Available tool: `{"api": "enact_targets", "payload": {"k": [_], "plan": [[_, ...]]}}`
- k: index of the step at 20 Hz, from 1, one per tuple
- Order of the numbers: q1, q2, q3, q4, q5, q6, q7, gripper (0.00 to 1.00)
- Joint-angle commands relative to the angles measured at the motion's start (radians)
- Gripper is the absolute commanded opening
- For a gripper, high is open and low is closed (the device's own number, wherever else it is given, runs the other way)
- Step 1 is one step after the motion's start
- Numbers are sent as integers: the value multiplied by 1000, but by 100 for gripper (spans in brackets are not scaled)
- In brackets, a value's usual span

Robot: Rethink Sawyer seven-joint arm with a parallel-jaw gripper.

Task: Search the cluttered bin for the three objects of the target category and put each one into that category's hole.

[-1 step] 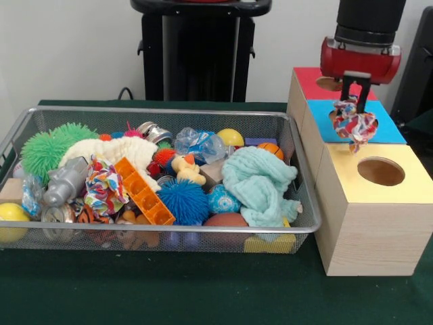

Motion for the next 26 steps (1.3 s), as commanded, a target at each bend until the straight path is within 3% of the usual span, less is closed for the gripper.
{"api": "enact_targets", "payload": {"k": [1,9,12,26], "plan": [[-26,104,154,-14,68,-192,272,0],[3,163,194,10,133,-336,328,0],[11,170,191,11,147,-348,327,0],[-30,185,224,27,107,-397,308,0]]}}
